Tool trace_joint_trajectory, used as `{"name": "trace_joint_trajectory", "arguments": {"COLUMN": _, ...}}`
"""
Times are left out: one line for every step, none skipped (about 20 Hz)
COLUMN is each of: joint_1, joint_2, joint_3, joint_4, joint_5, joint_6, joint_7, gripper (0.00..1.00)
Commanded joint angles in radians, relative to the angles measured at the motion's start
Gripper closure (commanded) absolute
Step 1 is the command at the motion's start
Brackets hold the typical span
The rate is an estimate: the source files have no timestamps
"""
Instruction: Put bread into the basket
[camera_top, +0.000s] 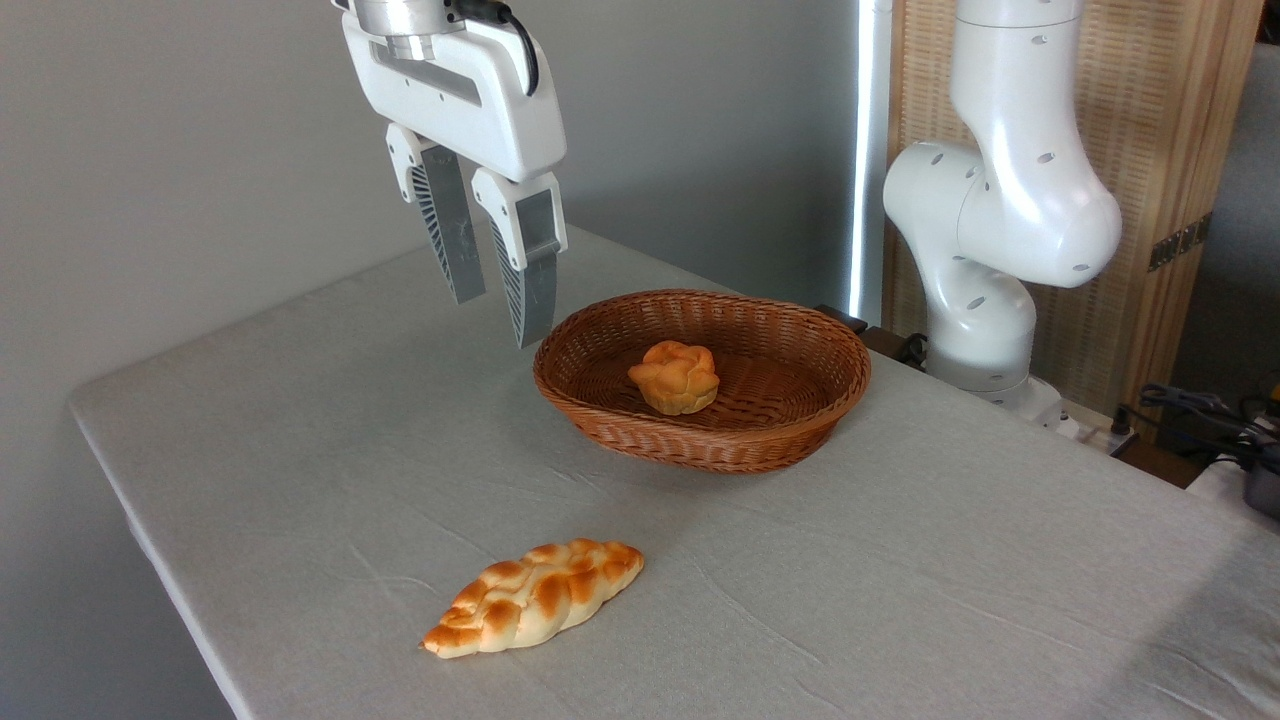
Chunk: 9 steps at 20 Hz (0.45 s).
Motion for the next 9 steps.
{"name": "trace_joint_trajectory", "arguments": {"joint_1": 0.018, "joint_2": 0.009, "joint_3": -0.016, "joint_4": 0.022, "joint_5": -0.004, "joint_6": -0.031, "joint_7": -0.001, "gripper": 0.00}}
{"name": "trace_joint_trajectory", "arguments": {"joint_1": 0.018, "joint_2": 0.009, "joint_3": -0.016, "joint_4": 0.022, "joint_5": -0.004, "joint_6": -0.031, "joint_7": -0.001, "gripper": 0.00}}
{"name": "trace_joint_trajectory", "arguments": {"joint_1": 0.018, "joint_2": 0.009, "joint_3": -0.016, "joint_4": 0.022, "joint_5": -0.002, "joint_6": -0.031, "joint_7": -0.001, "gripper": 0.00}}
{"name": "trace_joint_trajectory", "arguments": {"joint_1": 0.018, "joint_2": 0.007, "joint_3": -0.014, "joint_4": 0.022, "joint_5": -0.002, "joint_6": -0.031, "joint_7": -0.001, "gripper": 0.00}}
{"name": "trace_joint_trajectory", "arguments": {"joint_1": 0.018, "joint_2": 0.007, "joint_3": -0.013, "joint_4": 0.022, "joint_5": -0.004, "joint_6": -0.031, "joint_7": -0.001, "gripper": 0.00}}
{"name": "trace_joint_trajectory", "arguments": {"joint_1": 0.018, "joint_2": 0.007, "joint_3": -0.009, "joint_4": 0.022, "joint_5": -0.004, "joint_6": -0.031, "joint_7": -0.001, "gripper": 0.00}}
{"name": "trace_joint_trajectory", "arguments": {"joint_1": 0.018, "joint_2": 0.007, "joint_3": -0.006, "joint_4": 0.022, "joint_5": -0.004, "joint_6": -0.031, "joint_7": -0.001, "gripper": 0.00}}
{"name": "trace_joint_trajectory", "arguments": {"joint_1": 0.018, "joint_2": 0.007, "joint_3": -0.005, "joint_4": 0.022, "joint_5": -0.004, "joint_6": -0.031, "joint_7": -0.001, "gripper": 0.00}}
{"name": "trace_joint_trajectory", "arguments": {"joint_1": 0.018, "joint_2": 0.007, "joint_3": -0.005, "joint_4": 0.023, "joint_5": -0.004, "joint_6": -0.031, "joint_7": -0.001, "gripper": 0.00}}
